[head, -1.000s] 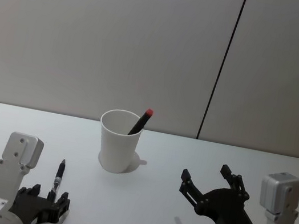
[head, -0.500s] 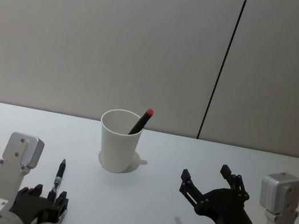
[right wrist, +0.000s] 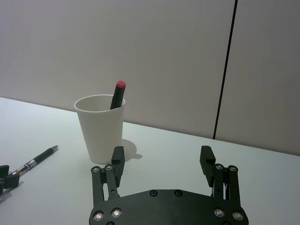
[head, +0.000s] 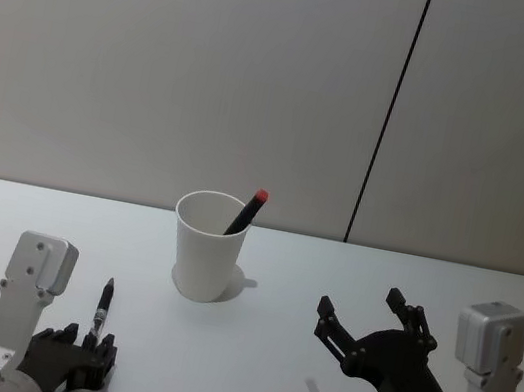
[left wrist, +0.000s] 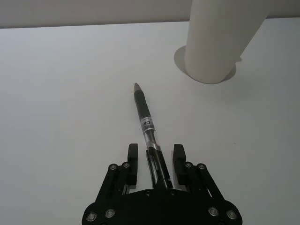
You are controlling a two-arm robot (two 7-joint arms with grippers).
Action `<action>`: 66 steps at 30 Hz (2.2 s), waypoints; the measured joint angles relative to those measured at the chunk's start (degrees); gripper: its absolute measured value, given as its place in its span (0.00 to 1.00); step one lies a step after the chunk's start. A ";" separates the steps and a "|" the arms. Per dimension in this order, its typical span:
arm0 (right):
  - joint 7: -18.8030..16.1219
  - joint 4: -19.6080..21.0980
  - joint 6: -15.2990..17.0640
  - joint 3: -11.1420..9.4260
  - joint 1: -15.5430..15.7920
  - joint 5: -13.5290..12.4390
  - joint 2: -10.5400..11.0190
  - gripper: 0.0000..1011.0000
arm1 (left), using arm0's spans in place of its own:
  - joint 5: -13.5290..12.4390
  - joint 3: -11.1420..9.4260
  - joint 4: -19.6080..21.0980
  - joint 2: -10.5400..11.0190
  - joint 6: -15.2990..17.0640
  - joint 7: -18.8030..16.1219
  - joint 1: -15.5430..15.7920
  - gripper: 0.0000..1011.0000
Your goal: Place the pen into the pen holder.
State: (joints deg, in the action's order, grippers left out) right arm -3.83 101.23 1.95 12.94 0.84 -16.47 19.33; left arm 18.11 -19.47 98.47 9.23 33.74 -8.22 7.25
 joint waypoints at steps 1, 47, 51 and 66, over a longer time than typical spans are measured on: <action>0.00 0.00 0.00 0.00 0.00 0.00 0.00 0.99 | -0.01 0.00 0.00 0.00 -0.01 0.01 0.00 0.46; 0.00 0.00 0.00 0.00 0.00 0.00 0.00 0.99 | -0.43 -0.12 0.14 0.30 0.40 0.95 0.15 0.18; 0.00 0.00 0.00 0.00 0.00 0.00 0.00 0.99 | -0.46 -0.11 0.14 0.33 0.44 0.97 0.17 0.18; 0.00 0.00 0.00 0.00 0.00 0.00 0.00 0.99 | -0.42 0.18 0.10 0.25 -1.28 1.49 -0.35 0.18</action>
State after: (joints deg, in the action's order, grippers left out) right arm -3.83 101.23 1.95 12.94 0.84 -16.46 19.33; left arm 17.69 -19.29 98.57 9.49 32.46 -6.72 6.90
